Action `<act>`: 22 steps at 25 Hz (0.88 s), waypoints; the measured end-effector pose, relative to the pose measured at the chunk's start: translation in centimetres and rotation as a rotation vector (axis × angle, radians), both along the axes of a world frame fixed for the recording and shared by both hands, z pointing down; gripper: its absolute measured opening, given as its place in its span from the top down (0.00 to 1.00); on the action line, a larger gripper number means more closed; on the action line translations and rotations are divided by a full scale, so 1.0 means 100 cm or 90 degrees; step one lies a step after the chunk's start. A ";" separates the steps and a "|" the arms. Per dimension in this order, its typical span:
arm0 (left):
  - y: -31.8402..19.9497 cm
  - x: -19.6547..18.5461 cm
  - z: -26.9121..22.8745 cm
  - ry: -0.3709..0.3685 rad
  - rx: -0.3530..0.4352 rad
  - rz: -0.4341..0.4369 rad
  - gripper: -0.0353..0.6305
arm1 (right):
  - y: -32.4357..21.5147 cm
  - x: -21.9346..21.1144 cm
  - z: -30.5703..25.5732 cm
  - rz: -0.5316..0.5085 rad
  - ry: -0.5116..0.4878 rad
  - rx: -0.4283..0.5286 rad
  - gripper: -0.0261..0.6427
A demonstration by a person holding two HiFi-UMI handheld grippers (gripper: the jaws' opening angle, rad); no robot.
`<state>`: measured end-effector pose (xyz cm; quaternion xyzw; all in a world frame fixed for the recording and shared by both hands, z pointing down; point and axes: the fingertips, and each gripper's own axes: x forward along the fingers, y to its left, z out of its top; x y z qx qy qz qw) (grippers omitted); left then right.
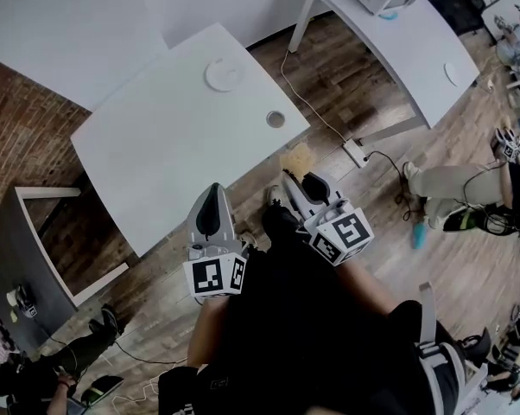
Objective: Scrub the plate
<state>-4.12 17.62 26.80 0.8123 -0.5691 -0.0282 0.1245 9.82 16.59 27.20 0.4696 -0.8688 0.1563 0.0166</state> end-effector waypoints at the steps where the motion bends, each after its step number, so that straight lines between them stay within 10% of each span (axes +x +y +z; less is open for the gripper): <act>1: -0.007 0.003 -0.001 -0.001 -0.001 0.000 0.95 | -0.007 0.002 0.000 -0.003 0.001 0.001 0.85; 22: -0.118 0.078 0.012 -0.030 -0.051 -0.078 0.95 | -0.132 0.069 0.025 -0.112 -0.009 -0.048 0.85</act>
